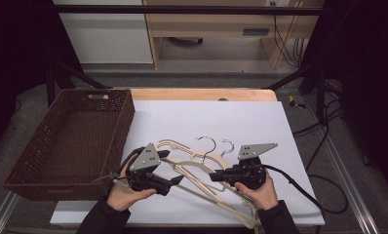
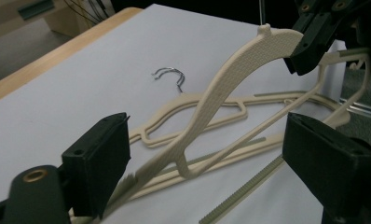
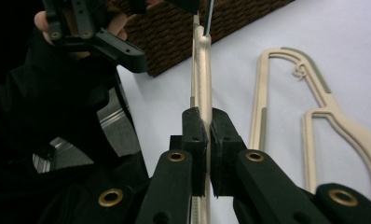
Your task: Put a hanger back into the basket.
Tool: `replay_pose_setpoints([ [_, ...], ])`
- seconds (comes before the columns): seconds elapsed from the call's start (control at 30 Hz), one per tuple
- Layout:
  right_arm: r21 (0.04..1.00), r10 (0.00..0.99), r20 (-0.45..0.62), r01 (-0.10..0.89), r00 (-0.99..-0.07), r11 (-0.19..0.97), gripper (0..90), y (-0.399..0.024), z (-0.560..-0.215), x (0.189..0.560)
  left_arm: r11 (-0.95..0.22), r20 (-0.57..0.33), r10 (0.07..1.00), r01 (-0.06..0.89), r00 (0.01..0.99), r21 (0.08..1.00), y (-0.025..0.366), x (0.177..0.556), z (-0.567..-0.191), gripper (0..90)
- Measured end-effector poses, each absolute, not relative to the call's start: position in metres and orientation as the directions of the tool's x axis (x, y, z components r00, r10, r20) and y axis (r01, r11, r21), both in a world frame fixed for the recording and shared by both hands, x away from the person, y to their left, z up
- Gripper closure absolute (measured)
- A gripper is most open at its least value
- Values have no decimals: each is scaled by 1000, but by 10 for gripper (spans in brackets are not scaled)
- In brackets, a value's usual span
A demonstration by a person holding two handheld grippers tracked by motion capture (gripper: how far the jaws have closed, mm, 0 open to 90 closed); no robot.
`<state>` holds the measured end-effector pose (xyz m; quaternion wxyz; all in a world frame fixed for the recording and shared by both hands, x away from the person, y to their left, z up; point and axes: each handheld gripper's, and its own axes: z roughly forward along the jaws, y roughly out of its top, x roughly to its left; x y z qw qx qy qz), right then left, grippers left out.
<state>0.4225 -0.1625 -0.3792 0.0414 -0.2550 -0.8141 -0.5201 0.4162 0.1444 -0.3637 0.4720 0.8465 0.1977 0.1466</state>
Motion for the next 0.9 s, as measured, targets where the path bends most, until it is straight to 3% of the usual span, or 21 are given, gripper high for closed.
replay_pose_setpoints([
  [0.2, 816, 338, 322, 440, -885, 376, 870, -155, -385, 421, -544, 59, 408, 191, 911, 817, 132, 418, -373, 314],
  [0.3, 810, 326, 318, 434, -890, 395, 870, -152, -389, 420, -559, 42, 384, 196, 923, 806, 130, 418, -376, 475],
  [0.37, 810, 321, 321, 433, -891, 394, 869, -152, -389, 420, -565, 43, 382, 197, 923, 801, 130, 418, -377, 508],
  [0.47, 812, 298, 319, 421, -900, 404, 869, -152, -389, 419, -579, 35, 371, 202, 928, 790, 129, 420, -380, 629],
  [0.73, 808, 284, 318, 415, -905, 418, 862, -151, -390, 419, -612, 30, 354, 207, 935, 764, 129, 419, -380, 720],
  [0.9, 821, 353, 276, 410, -894, 397, 787, -153, -387, 418, -612, 4, 328, 209, 945, 763, 129, 416, -378, 787],
])
